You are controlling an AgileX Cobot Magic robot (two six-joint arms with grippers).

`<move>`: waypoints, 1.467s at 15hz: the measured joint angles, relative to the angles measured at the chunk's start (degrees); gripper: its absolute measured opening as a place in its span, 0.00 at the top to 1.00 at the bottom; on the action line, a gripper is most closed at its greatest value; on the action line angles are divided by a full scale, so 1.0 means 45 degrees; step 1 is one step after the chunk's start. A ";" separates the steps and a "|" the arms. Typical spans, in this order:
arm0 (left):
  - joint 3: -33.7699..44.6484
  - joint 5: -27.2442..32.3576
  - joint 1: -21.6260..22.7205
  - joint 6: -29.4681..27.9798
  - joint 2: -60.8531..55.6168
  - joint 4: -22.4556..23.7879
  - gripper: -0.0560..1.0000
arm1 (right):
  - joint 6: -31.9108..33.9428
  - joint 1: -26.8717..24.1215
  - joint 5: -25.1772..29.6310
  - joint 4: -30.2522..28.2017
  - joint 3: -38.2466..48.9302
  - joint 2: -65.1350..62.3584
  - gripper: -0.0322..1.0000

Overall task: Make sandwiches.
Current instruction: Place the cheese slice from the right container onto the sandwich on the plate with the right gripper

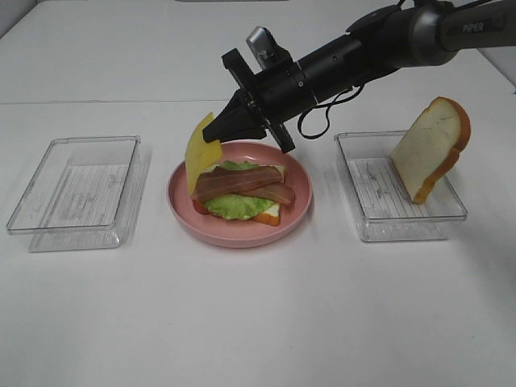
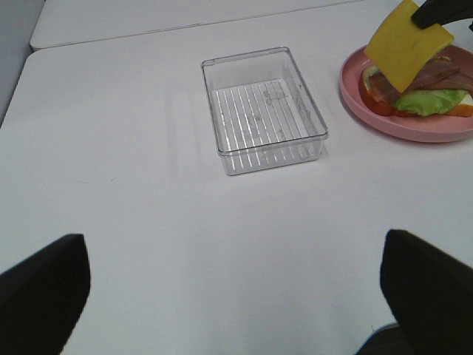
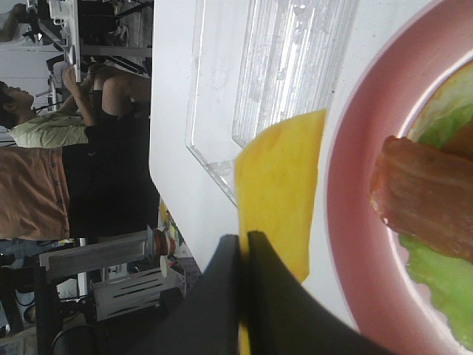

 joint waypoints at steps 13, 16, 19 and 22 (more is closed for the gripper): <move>0.0000 0.0000 0.0000 0.0000 0.0000 0.0000 0.01 | 0.0076 -0.0891 0.0102 -0.0357 0.0115 0.0191 0.95; 0.0000 0.0000 0.0000 0.0000 0.0000 0.0000 0.01 | 0.0076 -0.0891 0.0064 -0.0369 0.0293 0.0662 0.95; 0.0000 0.0000 0.0000 0.0000 0.0000 0.0000 0.01 | 0.0076 -0.0891 0.0013 -0.0764 0.0293 0.0738 0.95; 0.0000 0.0000 0.0000 0.0000 0.0000 0.0000 0.01 | 0.0089 -0.0891 0.0000 -0.1872 0.0293 0.0738 0.95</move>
